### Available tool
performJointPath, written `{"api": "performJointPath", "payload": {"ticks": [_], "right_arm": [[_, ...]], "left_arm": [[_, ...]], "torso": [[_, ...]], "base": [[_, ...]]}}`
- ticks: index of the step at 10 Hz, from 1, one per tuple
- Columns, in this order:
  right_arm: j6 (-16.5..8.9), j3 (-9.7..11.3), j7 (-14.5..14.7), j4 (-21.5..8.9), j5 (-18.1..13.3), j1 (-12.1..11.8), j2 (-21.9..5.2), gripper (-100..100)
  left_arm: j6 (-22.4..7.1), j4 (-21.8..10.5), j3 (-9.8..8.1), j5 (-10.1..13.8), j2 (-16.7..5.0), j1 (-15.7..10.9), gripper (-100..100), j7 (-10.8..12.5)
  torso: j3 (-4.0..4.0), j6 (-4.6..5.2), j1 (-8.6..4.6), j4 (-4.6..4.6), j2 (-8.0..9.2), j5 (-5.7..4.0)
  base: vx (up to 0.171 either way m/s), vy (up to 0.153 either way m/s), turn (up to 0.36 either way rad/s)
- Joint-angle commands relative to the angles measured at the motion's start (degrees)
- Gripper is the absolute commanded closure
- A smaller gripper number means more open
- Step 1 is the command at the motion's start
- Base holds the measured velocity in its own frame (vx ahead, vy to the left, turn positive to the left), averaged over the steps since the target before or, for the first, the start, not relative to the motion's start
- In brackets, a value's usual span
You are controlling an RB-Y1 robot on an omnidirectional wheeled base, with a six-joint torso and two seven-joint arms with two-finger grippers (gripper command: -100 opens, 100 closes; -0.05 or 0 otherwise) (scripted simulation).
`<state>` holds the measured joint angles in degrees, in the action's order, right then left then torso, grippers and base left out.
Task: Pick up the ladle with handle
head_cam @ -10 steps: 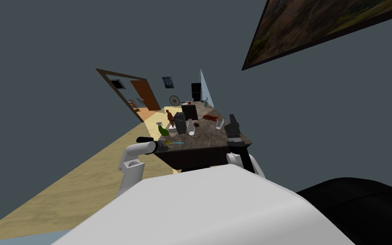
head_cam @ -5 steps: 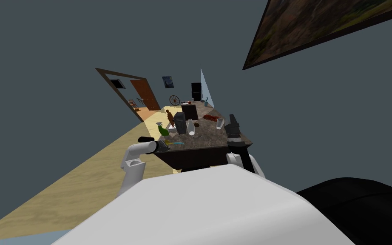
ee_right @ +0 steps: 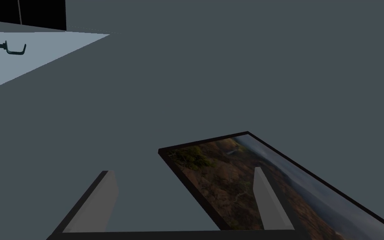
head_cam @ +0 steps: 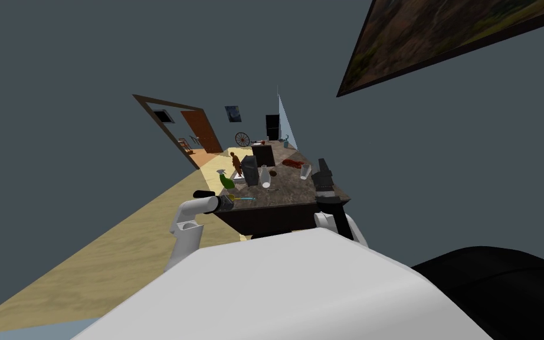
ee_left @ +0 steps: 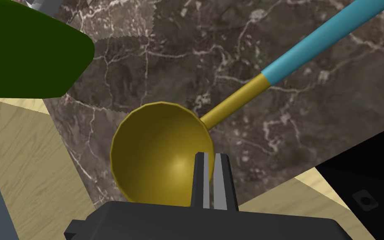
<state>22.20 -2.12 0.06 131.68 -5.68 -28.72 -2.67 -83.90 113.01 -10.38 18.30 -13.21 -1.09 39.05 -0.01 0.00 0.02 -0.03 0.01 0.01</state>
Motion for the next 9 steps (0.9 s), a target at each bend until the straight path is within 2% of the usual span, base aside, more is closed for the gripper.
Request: {"api": "performJointPath", "payload": {"ticks": [1, 3, 4, 5, 7, 8, 9], "right_arm": [[0.0, 0.0, 0.0, 0.0, 0.0, 0.0, 0.0, 0], [0.0, 0.0, 0.0, 0.0, 0.0, 0.0, 0.0, 0], [0.0, 0.0, 0.0, 0.0, 0.0, 0.0, 0.0, 0], [0.0, 0.0, 0.0, 0.0, 0.0, 0.0, 0.0, 0], [0.0, 0.0, 0.0, 0.0, 0.0, 0.0, 0.0, 0], [0.0, 0.0, 0.0, 0.0, 0.0, 0.0, 0.0, 0], [0.0, 0.0, 0.0, 0.0, 0.0, 0.0, 0.0, 0]], "left_arm": [[0.0, 0.0, 0.00, 0.0, 0.0, 0.0, 100, 0.0], [0.0, 0.0, 0.00, 0.0, 0.0, 0.0, 100, 0.0], [0.0, 0.0, 0.00, 0.0, 0.0, 0.0, 0, 0.0], [-1.9, 2.0, -0.07, 0.3, -0.3, 0.2, 100, 0.7], [-3.7, 4.0, -0.17, 0.6, -0.6, 0.4, 100, 1.3], [-2.9, 3.5, -0.12, 0.5, -0.4, 0.5, 100, 1.0], [-3.1, 3.6, -0.13, 0.5, -0.5, 0.5, 0, 1.1]], "torso": [[0.00, 0.00, 0.00, 0.00, 0.00, 0.00], [0.00, -0.01, 0.01, -0.01, 0.00, 0.01], [0.00, -0.01, 0.01, -0.01, 0.01, 0.01], [0.00, -0.02, 0.01, -0.01, 0.01, 0.02], [0.01, -0.02, 0.02, 0.00, 0.02, 0.01], [0.02, -0.02, 0.01, 0.00, 0.03, 0.01], [0.01, -0.02, 0.01, -0.01, 0.03, 0.02]], "base": [[0.000, 0.000, 0.000], [0.000, 0.000, 0.000], [0.000, 0.000, 0.000], [0.003, 0.004, -0.013], [0.002, 0.002, -0.007], [0.000, 0.000, 0.000], [0.000, 0.000, 0.000]]}}
